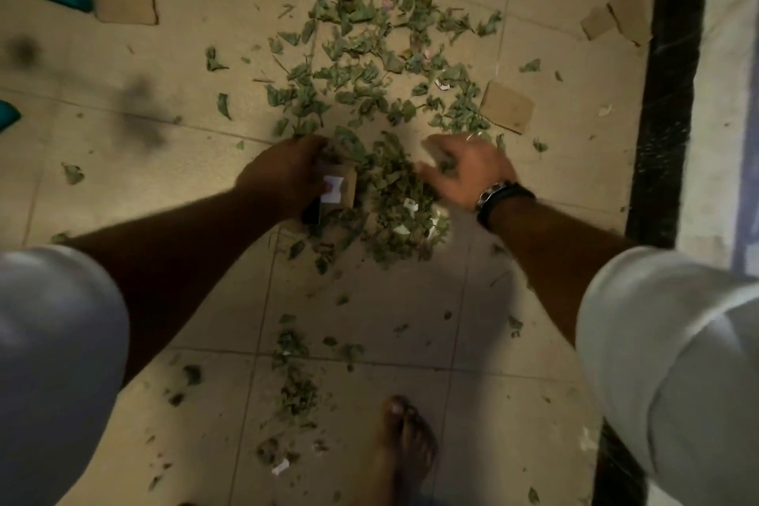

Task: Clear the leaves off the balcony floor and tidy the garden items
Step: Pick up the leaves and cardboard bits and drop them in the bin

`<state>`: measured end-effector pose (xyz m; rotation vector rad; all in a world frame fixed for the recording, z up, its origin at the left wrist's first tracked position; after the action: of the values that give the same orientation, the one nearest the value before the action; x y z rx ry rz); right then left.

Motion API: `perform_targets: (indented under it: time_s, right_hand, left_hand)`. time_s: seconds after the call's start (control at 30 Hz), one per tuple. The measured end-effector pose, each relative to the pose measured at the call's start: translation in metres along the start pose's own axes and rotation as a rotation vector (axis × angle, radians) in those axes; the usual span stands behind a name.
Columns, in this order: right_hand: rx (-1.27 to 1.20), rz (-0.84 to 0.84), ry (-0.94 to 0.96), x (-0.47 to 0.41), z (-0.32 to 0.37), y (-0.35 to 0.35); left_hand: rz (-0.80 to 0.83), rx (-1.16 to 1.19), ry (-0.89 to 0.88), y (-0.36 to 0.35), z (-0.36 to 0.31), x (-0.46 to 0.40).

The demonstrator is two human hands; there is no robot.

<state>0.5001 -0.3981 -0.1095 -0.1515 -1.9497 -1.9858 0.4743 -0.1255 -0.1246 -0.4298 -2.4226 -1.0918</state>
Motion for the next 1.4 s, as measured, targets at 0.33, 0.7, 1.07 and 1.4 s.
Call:
perform_targets:
  time_s: [0.33,0.7,1.07,1.4]
  right_hand:
    - [0.019,0.327,-0.188,-0.009,0.039,-0.018]
    - [-0.034,-0.093,-0.19,-0.013,-0.023,0.011]
    - [-0.048,0.303,-0.33,0.021,-0.016,-0.061]
    - [-0.468,0.205,-0.639,0.123,0.034,-0.049]
  left_hand:
    - [0.193,-0.285,-0.045,-0.043,-0.034,-0.018]
    - [-0.049,-0.208,-0.382,-0.023,-0.001,0.036]
    - [-0.055,-0.195,-0.08,-0.054,0.017,0.043]
    - [-0.155,0.018,0.093,-0.042,0.011,0.081]
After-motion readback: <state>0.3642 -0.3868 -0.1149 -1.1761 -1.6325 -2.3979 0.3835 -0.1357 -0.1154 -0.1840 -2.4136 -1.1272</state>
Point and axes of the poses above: each hand's wrist, its own x-axis away from the middle knuckle, its own y-axis out of the back of the hand, z = x × y, the point moved 3 cm from there along -x, towards the middle knuckle, and after that the axes turned 10 degrees about x, right-handed, at the moved point
